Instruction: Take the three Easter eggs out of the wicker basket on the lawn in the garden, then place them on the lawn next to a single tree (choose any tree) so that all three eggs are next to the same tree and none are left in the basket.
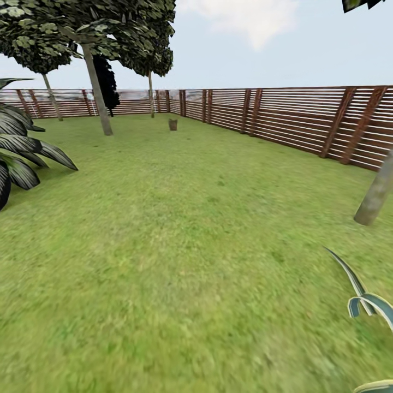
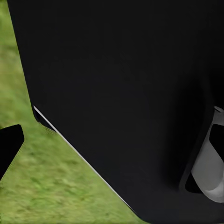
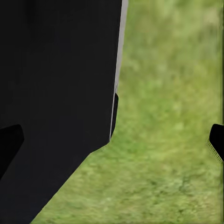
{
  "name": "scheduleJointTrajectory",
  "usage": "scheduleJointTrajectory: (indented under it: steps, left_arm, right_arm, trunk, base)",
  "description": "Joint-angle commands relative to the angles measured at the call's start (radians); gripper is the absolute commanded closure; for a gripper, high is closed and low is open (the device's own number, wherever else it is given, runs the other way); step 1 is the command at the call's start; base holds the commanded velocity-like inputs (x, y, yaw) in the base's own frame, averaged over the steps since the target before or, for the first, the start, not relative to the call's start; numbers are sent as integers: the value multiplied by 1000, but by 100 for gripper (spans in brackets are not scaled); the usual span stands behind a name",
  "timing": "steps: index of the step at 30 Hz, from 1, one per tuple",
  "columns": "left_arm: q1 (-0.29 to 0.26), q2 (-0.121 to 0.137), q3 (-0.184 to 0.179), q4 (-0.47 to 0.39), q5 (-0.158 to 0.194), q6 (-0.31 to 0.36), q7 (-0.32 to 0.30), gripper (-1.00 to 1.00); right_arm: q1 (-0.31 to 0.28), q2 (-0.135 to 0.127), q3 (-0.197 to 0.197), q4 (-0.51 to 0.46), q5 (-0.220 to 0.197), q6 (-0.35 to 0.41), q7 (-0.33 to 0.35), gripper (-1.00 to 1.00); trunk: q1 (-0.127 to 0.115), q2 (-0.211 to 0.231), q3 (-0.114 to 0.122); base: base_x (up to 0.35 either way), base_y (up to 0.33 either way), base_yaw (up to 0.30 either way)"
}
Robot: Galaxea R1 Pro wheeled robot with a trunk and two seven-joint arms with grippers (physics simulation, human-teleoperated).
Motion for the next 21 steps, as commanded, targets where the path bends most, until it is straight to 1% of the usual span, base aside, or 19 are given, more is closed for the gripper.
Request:
scheduleJointTrajectory:
  steps: [1, 8, 10, 14, 21]
  left_arm:
    - [1, 0, 0, -2, 0, -1, 0, -100]
    - [1, 0, 0, -2, 0, -1, 0, -100]
    - [1, 0, 0, -2, 0, -1, 0, -100]
    - [1, -1, 0, -2, 0, -1, 0, -100]
    - [0, 0, 0, -2, 0, -1, 0, -100]
  right_arm:
    - [-1, 0, 0, 3, 7, -1, -1, -100]
    - [-1, 0, 0, 3, 7, -1, -1, -100]
    - [-1, 0, 0, 3, 7, -1, -1, -100]
    - [-1, 0, -3, 3, 3, -1, -2, -100]
    - [-1, 0, -1, 3, 3, -1, -2, -100]
  trunk:
    - [1, 0, -1]
    - [1, 0, -1]
    - [1, 0, -1]
    - [1, 0, -1]
    - [1, 0, -1]
  base:
    - [336, 0, 0]
    - [336, 0, 2]
    - [336, 0, 90]
    - [336, 0, 220]
    - [336, 0, 287]
